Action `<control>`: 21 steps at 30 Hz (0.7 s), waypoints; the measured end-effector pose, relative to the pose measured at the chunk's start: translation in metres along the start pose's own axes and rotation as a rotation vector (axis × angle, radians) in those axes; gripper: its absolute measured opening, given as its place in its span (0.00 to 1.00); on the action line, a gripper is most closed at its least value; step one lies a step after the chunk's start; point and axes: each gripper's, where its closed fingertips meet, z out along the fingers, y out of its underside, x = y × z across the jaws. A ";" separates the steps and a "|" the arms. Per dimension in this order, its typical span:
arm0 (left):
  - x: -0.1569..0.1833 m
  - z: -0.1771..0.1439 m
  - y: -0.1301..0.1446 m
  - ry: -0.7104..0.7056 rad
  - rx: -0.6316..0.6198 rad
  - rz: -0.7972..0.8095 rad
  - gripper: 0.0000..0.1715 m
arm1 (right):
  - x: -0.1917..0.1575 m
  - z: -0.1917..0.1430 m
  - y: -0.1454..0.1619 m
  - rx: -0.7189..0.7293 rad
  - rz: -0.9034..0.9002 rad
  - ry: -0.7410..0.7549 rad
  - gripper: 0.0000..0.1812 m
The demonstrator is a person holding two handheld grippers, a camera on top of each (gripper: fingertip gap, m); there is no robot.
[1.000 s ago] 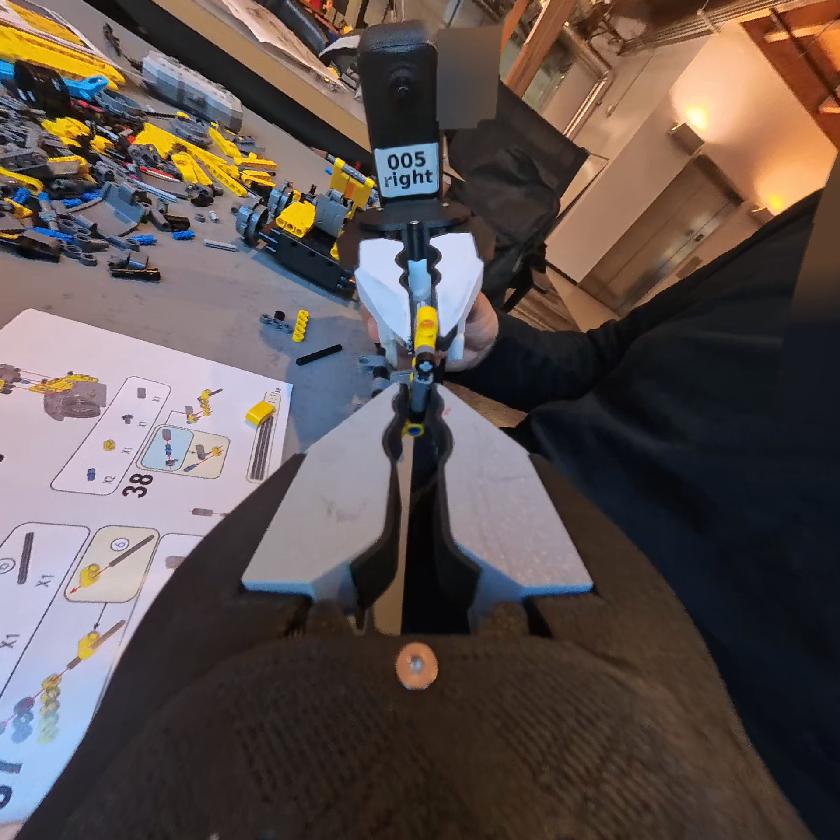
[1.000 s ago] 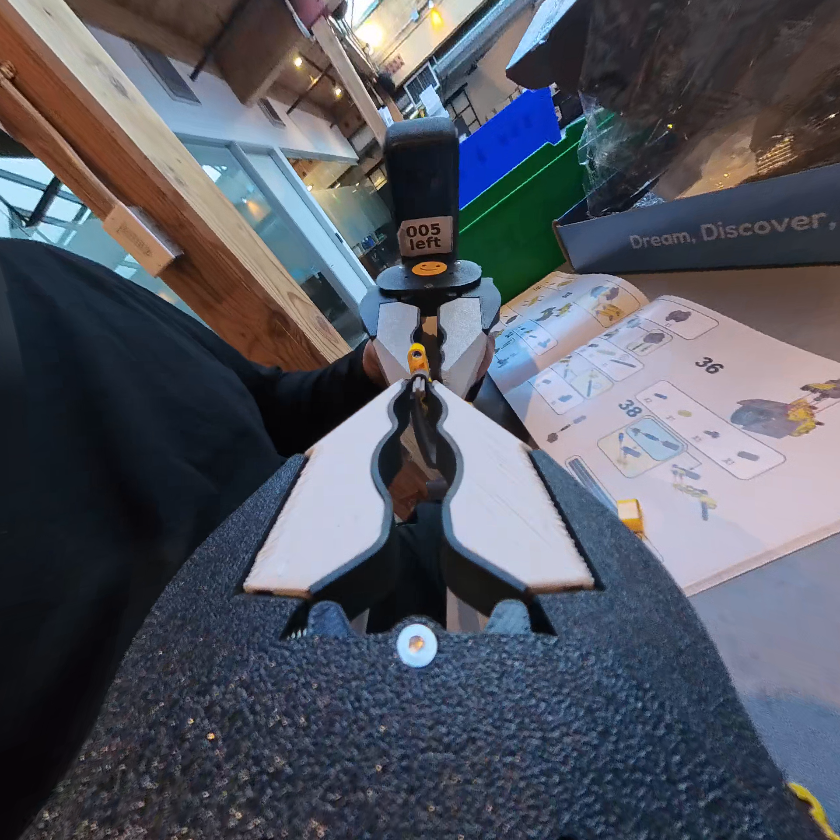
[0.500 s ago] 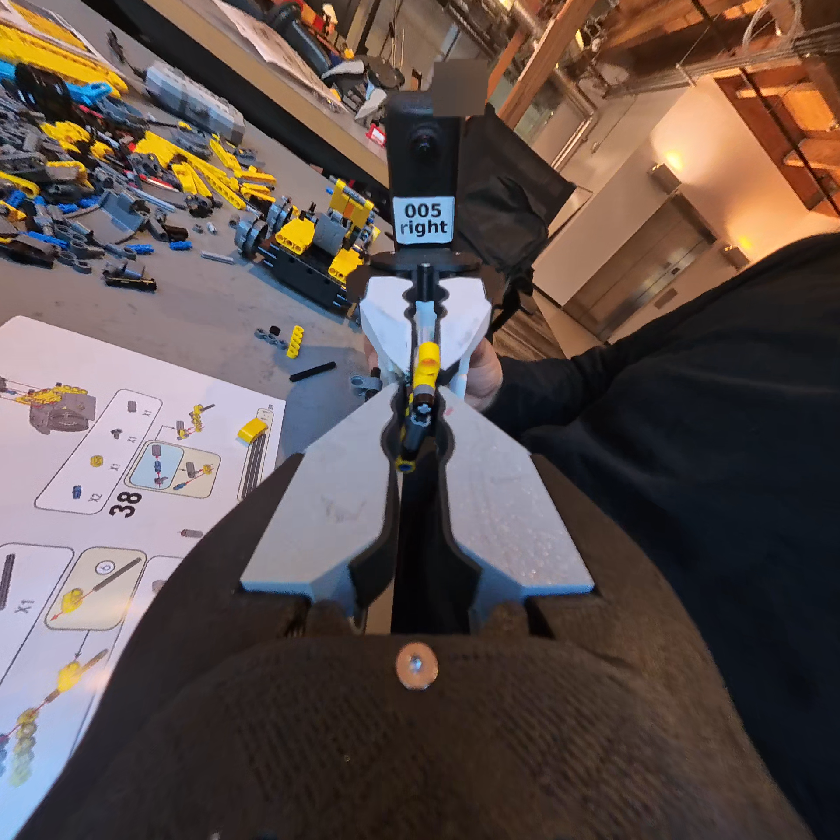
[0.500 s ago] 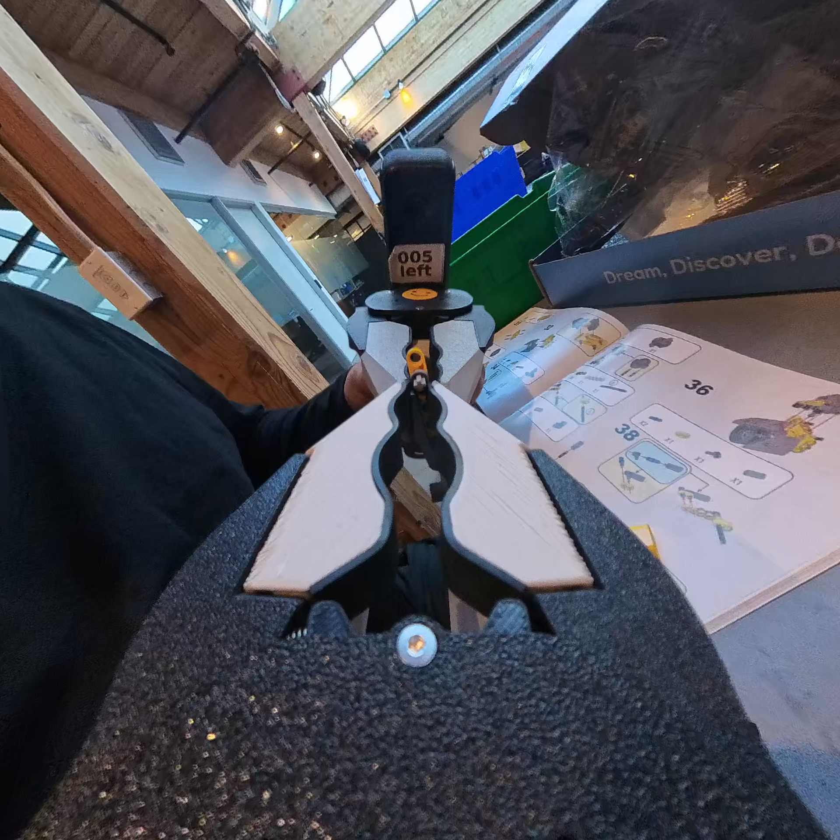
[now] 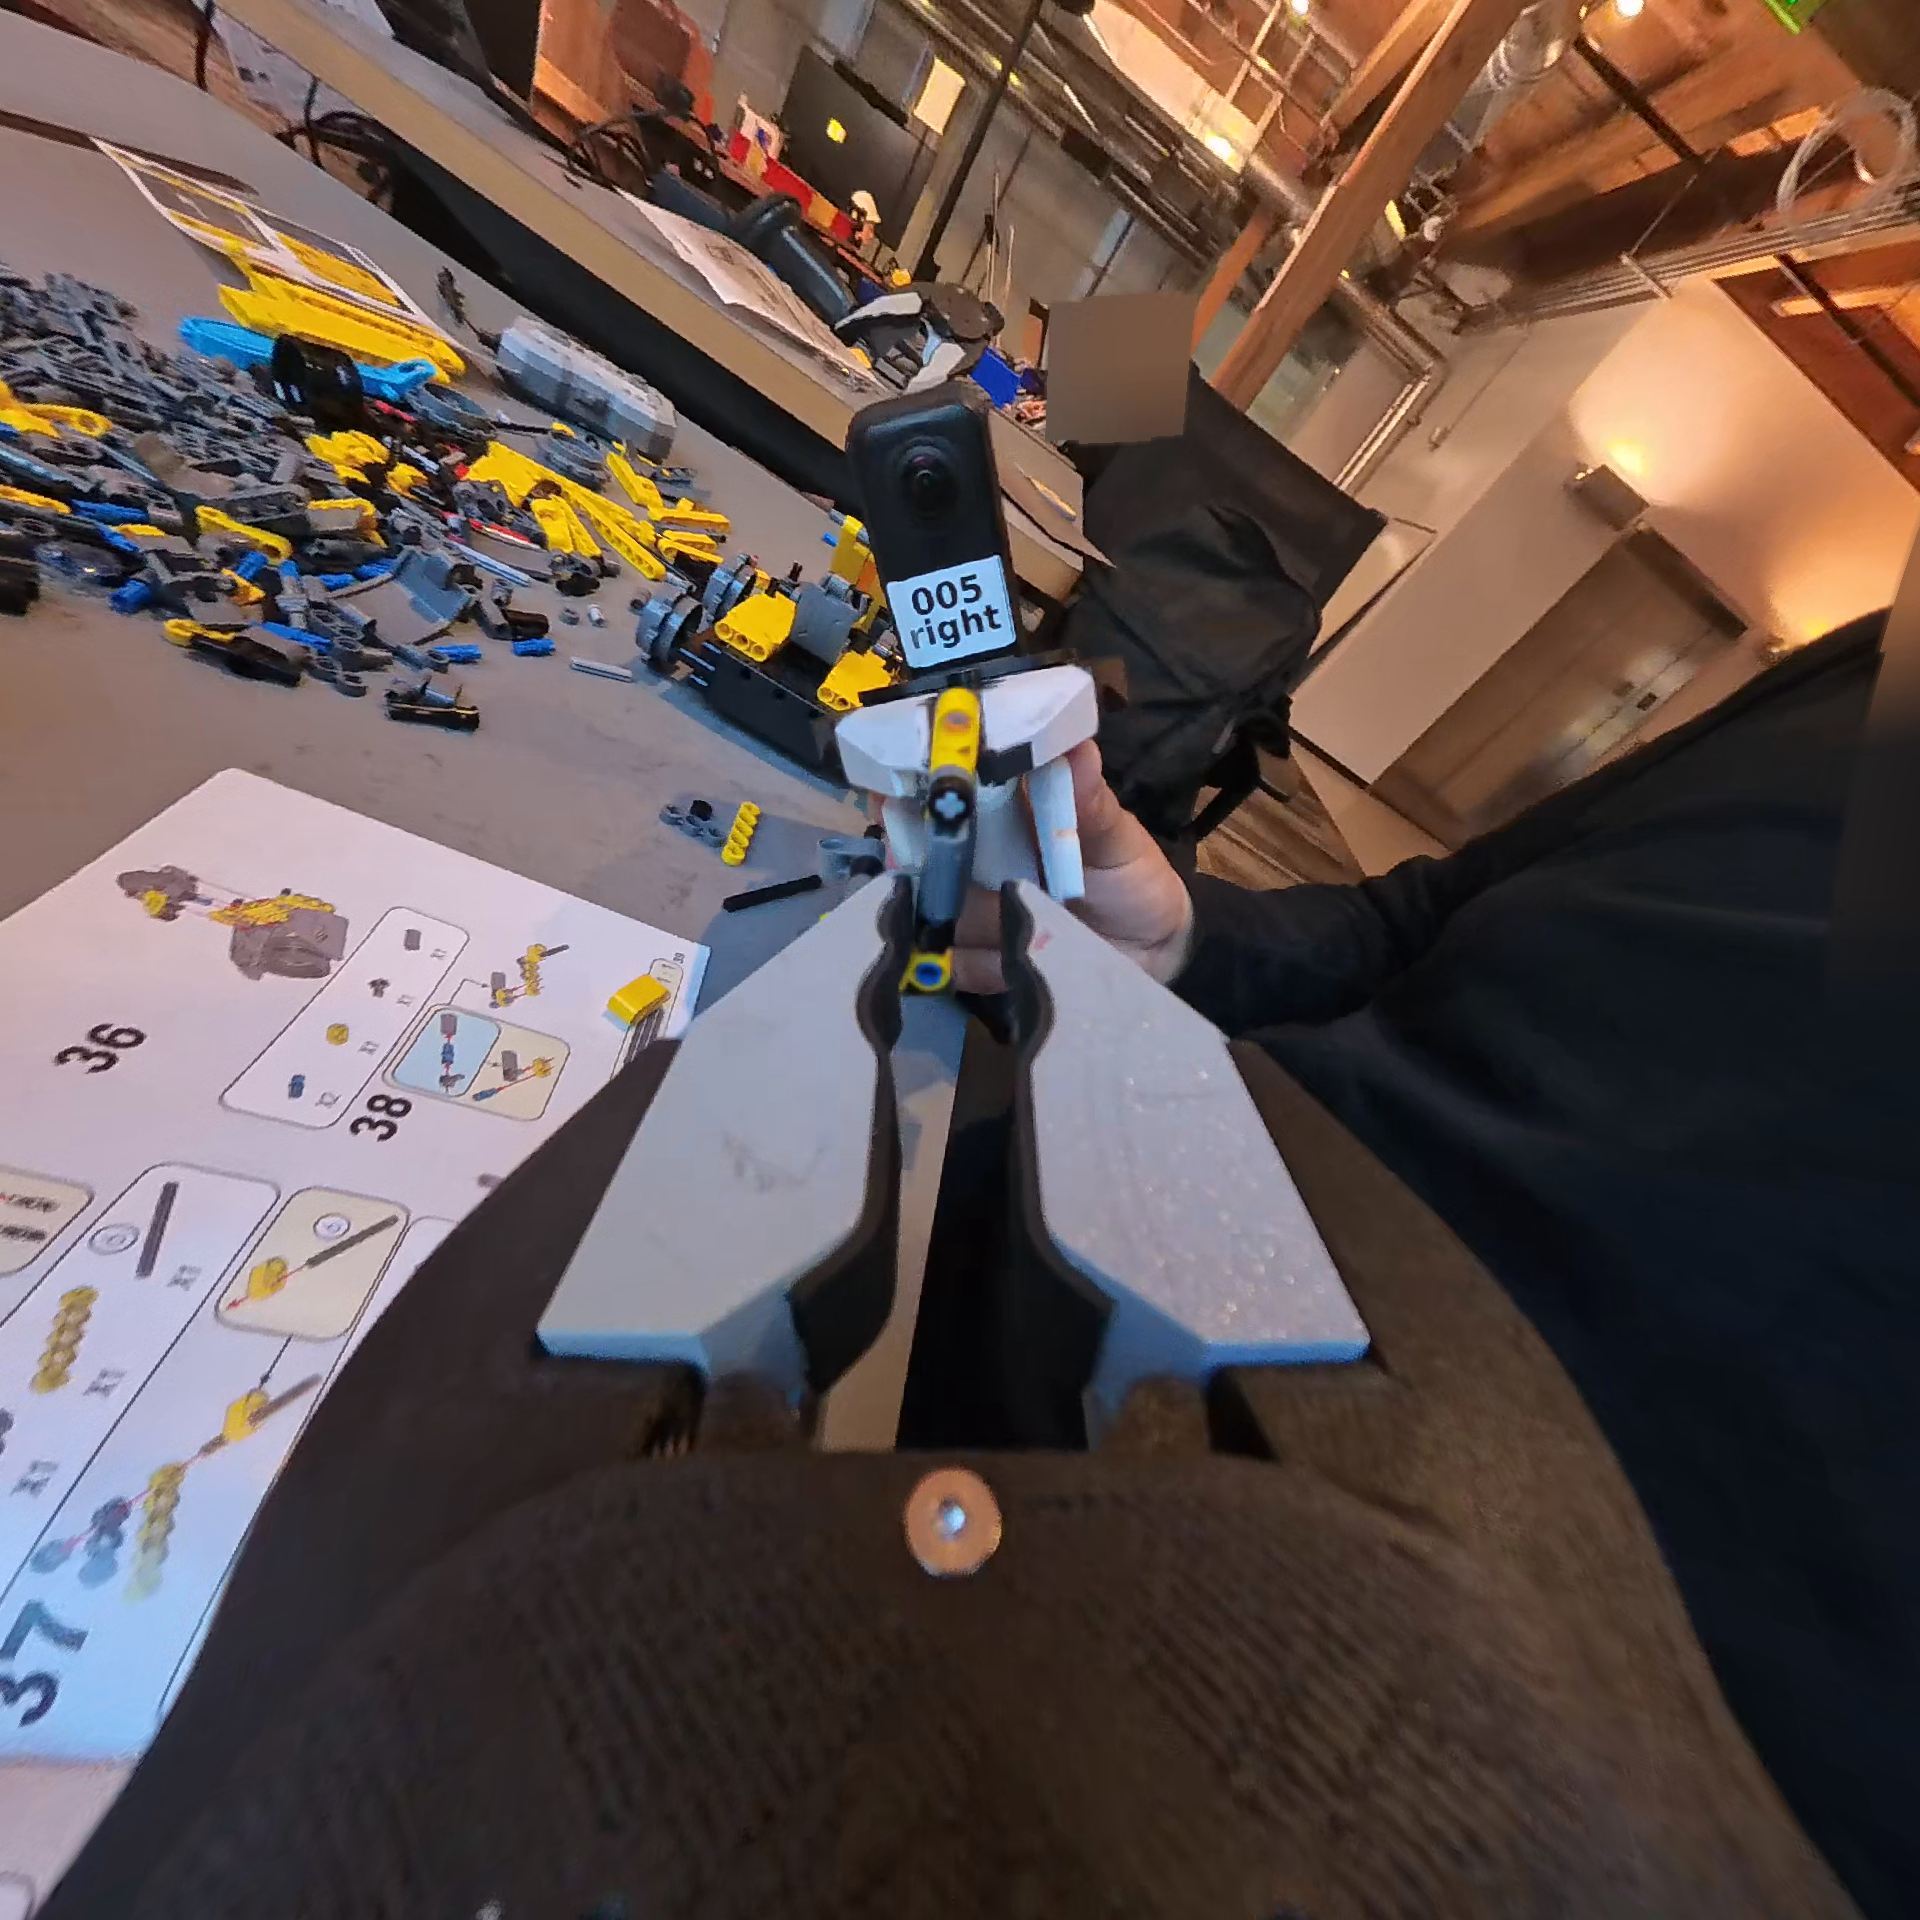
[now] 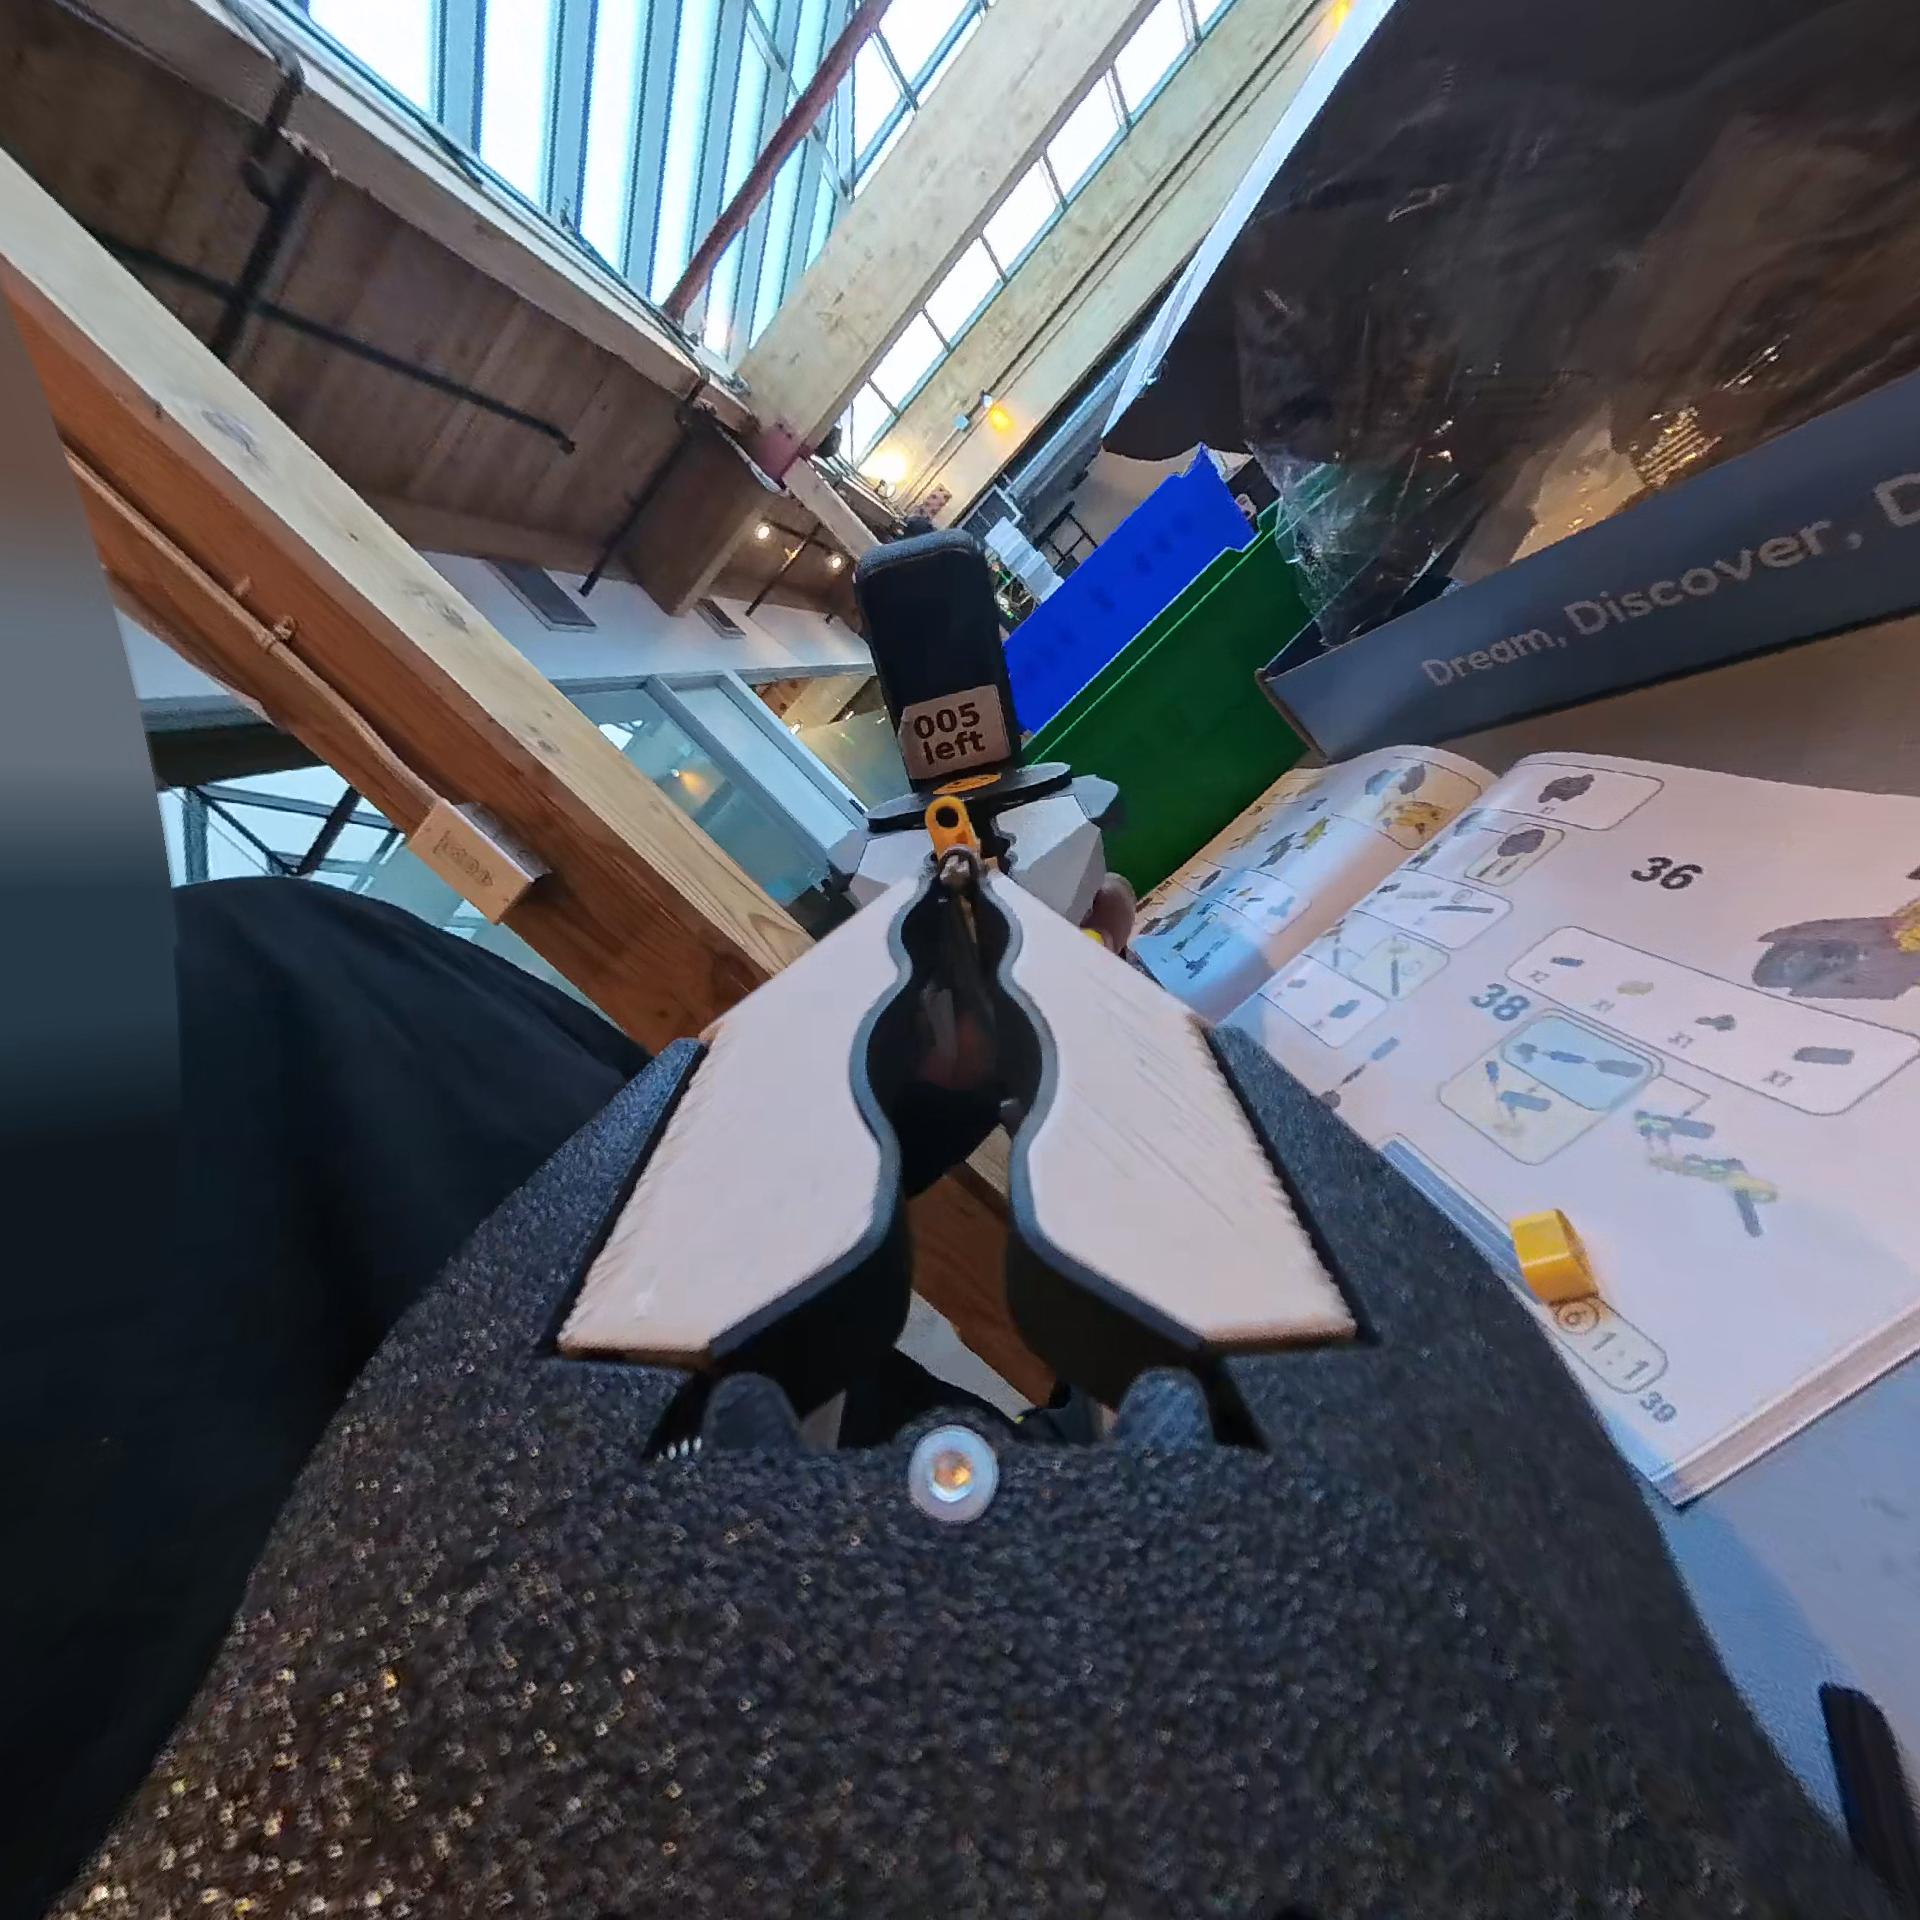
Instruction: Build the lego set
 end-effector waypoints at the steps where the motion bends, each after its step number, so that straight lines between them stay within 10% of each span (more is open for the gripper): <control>1: -0.001 -0.002 -0.001 -0.008 0.004 -0.003 0.09 | 0.000 0.000 -0.001 0.003 0.004 -0.001 0.03; 13: 0.001 0.006 0.001 0.011 -0.030 0.016 0.04 | 0.001 0.009 0.006 -0.004 0.038 -0.001 0.02; 21: -0.003 -0.009 0.011 -0.013 -0.211 0.129 0.04 | 0.012 -0.004 0.013 -0.244 -0.261 0.202 0.13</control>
